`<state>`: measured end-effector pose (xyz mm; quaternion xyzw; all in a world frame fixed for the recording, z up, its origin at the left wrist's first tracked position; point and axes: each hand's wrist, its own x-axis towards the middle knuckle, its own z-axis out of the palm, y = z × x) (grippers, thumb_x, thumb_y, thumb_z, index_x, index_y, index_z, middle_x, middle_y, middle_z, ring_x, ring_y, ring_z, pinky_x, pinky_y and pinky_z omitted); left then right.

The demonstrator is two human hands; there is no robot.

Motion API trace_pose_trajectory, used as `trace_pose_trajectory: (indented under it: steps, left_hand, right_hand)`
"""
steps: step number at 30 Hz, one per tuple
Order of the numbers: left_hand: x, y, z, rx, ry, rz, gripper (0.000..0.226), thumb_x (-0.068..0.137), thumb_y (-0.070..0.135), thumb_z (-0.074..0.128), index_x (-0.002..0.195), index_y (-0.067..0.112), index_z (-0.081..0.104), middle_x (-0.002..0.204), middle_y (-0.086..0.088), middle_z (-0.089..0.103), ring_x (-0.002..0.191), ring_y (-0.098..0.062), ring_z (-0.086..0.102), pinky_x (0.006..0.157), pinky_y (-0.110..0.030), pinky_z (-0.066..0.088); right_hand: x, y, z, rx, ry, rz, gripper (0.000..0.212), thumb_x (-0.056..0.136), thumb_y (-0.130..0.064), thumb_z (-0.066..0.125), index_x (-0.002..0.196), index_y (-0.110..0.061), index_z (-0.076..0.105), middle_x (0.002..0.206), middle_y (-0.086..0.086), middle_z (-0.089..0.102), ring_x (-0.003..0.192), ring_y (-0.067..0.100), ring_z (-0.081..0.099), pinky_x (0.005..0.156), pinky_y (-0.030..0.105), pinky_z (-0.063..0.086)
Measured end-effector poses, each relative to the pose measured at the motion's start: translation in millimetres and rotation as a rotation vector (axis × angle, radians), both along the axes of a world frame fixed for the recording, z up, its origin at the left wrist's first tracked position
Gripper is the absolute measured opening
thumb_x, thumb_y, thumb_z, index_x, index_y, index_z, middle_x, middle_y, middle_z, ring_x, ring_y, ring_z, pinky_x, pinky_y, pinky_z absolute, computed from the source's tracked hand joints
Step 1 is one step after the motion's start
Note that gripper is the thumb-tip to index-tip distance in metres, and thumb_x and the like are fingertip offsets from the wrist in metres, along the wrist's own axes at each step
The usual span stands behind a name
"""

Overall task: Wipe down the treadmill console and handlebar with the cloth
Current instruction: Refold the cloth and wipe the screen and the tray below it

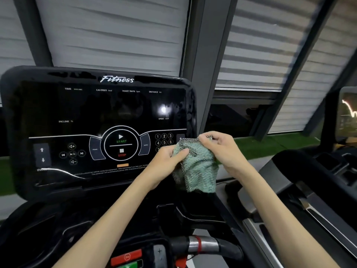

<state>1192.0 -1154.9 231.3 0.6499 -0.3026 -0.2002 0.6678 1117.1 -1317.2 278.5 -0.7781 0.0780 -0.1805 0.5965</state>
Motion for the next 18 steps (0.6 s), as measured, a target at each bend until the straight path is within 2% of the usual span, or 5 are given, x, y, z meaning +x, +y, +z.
trace_pose_trajectory:
  steps: [6,9,12,14,18]
  left_hand:
    - [-2.1,-0.4,4.1,-0.071,0.108,-0.021,0.027,0.102,0.022,0.050,0.118,0.007,0.065,0.114,-0.008,0.072,0.108,-0.020,0.067,0.096,-0.033,0.051]
    - [-3.6,0.3,8.5,-0.098,0.117,-0.048,0.028,0.102,0.025,0.049,0.117,0.007,0.064,0.113,-0.009,0.072,0.106,-0.022,0.068,0.092,-0.032,0.054]
    - [-6.6,0.4,11.1,-0.058,0.019,-0.060,0.024,0.102,0.030,0.050,0.115,0.017,0.065,0.112,-0.003,0.073,0.107,-0.019,0.068,0.097,-0.037,0.053]
    - [-7.4,-0.3,13.9,-0.044,-0.046,-0.053,0.023,0.101,0.033,0.050,0.115,0.022,0.066,0.112,0.002,0.073,0.107,-0.016,0.068,0.099,-0.039,0.051]
    - [-8.0,-4.5,24.8,-0.051,-0.111,-0.029,0.023,0.102,0.033,0.048,0.116,0.025,0.064,0.112,0.005,0.072,0.107,-0.012,0.067,0.100,-0.038,0.051]
  right_hand:
    - [-12.7,1.1,-10.6,0.258,0.063,0.176,0.033,0.088,-0.011,0.063,0.118,0.000,0.061,0.110,0.019,0.070,0.097,0.027,0.068,0.083,0.034,0.056]
    - [-21.2,-0.5,-19.6,0.270,0.128,0.217,0.040,0.080,-0.001,0.068,0.119,0.002,0.060,0.109,0.017,0.071,0.093,0.023,0.070,0.076,0.025,0.056]
    - [-27.0,-4.4,-24.4,0.201,0.156,0.185,0.036,0.079,0.007,0.068,0.114,0.006,0.061,0.105,0.018,0.070,0.086,0.018,0.070,0.067,0.019,0.053]
    - [-26.9,-8.4,-23.6,0.156,0.155,0.192,0.035,0.081,0.003,0.069,0.115,0.007,0.060,0.112,0.021,0.068,0.097,0.024,0.067,0.076,0.024,0.053]
    - [-25.2,-13.0,-22.2,0.167,0.193,0.300,0.041,0.087,-0.008,0.067,0.125,0.001,0.055,0.120,0.020,0.065,0.114,0.038,0.060,0.098,0.045,0.046]
